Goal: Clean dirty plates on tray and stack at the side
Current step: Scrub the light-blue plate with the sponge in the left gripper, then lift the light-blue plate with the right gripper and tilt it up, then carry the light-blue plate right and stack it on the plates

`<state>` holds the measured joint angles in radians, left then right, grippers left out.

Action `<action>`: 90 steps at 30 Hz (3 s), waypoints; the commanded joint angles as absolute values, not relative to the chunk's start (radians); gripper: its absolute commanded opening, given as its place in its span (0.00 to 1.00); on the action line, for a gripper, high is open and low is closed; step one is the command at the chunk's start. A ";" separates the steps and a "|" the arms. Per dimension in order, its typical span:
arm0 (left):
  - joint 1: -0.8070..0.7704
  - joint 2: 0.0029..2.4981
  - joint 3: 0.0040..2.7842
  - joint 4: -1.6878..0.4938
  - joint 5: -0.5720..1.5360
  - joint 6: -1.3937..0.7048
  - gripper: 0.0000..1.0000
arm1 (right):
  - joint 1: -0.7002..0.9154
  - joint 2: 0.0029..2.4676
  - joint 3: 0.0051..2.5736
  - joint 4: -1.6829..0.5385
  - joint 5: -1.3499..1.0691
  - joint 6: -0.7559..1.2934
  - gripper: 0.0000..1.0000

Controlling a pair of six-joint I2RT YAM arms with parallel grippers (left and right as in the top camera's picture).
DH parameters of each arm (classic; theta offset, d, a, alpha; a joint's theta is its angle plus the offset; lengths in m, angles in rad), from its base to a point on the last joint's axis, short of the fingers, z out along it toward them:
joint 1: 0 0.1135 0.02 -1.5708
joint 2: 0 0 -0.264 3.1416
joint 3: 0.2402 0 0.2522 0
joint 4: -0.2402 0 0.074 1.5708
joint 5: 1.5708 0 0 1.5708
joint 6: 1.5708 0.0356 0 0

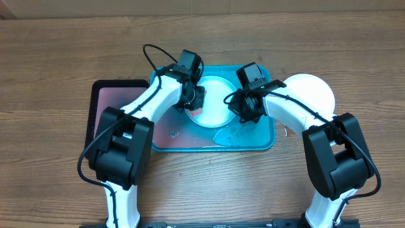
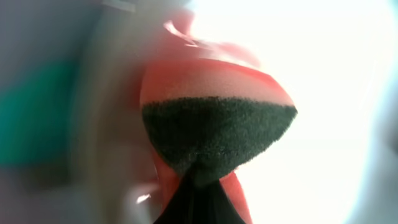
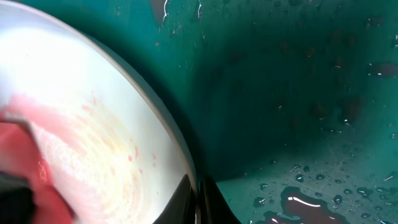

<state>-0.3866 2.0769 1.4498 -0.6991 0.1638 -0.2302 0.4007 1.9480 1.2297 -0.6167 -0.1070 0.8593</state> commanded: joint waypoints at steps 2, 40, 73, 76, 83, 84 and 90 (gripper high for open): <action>-0.413 2.107 1.417 -0.669 0.551 -0.056 0.04 | 0.397 1.955 1.215 -0.627 -0.114 0.855 0.04; -0.344 2.107 1.865 -1.138 -0.052 -0.372 0.04 | 0.391 1.877 1.306 -0.751 -0.071 0.651 0.04; -0.328 2.107 1.780 -1.098 0.028 -0.360 0.04 | 0.893 1.614 1.389 -1.113 1.492 0.666 0.04; -0.327 2.107 1.780 -1.097 0.031 -0.363 0.05 | 0.894 1.614 1.389 -1.113 1.492 0.666 0.04; -0.328 2.107 1.780 -1.096 0.032 -0.363 0.04 | 0.894 1.614 1.389 -1.113 1.463 0.700 0.04; -0.328 2.107 1.780 -1.096 0.035 -0.363 0.04 | 0.894 1.614 1.389 -1.114 1.439 0.718 0.04; -0.328 2.107 1.780 -1.092 0.036 -0.363 0.04 | 0.790 1.614 1.389 -1.091 1.018 0.757 0.04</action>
<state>-0.3218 2.1044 1.7844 -1.0988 0.0200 -0.3824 0.8696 1.6356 1.3598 -1.1099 1.2766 0.7132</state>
